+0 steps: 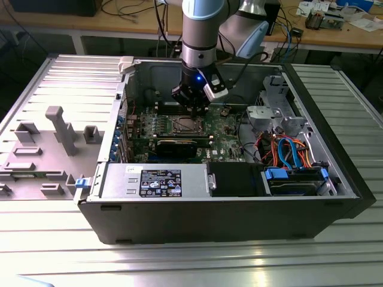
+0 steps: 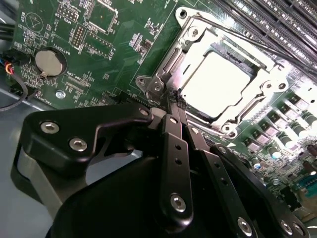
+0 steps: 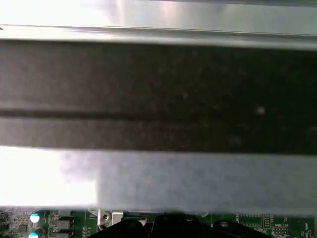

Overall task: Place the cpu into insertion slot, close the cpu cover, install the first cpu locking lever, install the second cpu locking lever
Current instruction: 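Install the first cpu locking lever, then install the second cpu locking lever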

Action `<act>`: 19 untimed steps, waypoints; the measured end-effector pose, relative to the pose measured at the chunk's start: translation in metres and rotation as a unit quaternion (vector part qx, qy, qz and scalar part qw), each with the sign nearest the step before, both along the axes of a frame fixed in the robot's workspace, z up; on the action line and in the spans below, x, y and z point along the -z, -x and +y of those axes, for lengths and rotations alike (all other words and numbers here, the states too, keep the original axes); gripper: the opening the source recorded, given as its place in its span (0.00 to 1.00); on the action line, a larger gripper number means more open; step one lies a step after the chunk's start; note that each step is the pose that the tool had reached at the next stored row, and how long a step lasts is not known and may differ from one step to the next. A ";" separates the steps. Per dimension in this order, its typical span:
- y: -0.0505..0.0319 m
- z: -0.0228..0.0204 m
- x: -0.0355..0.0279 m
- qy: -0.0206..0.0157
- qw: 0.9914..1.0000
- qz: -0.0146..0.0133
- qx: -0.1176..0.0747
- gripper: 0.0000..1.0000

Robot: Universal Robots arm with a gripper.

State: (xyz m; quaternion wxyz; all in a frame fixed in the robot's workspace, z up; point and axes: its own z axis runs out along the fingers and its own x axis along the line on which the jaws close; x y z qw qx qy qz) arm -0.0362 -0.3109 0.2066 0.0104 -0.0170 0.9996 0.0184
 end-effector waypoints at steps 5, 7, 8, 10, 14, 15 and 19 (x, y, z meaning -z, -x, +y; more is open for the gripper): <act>0.0000 -0.0012 0.0000 0.000 1.000 0.000 0.000 0.11; 0.0000 -0.0013 0.0000 0.000 1.000 0.000 0.000 0.11; 0.0000 -0.0013 0.0000 0.000 1.000 0.000 0.000 0.11; 0.0000 -0.0014 0.0000 0.000 1.000 0.000 0.000 0.11; 0.0000 -0.0016 -0.0004 0.000 1.000 0.000 0.000 0.11; 0.0000 -0.0015 -0.0039 0.000 1.000 0.000 0.000 0.11; 0.0000 -0.0100 -0.0053 0.003 1.000 0.000 0.000 0.11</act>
